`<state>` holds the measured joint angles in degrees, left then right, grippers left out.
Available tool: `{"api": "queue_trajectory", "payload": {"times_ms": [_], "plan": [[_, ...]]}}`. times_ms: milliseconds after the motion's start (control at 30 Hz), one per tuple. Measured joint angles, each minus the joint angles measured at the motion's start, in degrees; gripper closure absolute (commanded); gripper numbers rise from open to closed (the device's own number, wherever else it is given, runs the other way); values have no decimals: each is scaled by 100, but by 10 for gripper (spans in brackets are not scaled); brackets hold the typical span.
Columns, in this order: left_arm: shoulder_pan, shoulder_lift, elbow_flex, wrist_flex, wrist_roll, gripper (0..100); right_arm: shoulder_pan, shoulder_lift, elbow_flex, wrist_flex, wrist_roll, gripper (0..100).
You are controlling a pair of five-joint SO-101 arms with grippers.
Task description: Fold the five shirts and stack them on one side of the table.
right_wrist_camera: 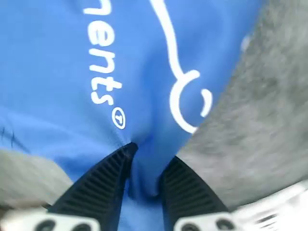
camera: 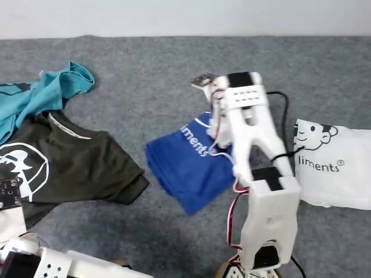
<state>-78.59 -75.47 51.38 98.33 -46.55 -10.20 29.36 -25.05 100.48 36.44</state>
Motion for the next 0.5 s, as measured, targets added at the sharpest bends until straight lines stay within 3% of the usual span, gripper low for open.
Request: {"api": "queue_trajectory", "payload": {"times_ms": [100,233,500], "plan": [[0,0,0,0,0,870,290,0,0,-185,1407,991],[0,0,0,0,0,870,510,0,0,-958,2629,991],[0,0,0,0,0,870,466,0,0,-1873,3095,990]]}}
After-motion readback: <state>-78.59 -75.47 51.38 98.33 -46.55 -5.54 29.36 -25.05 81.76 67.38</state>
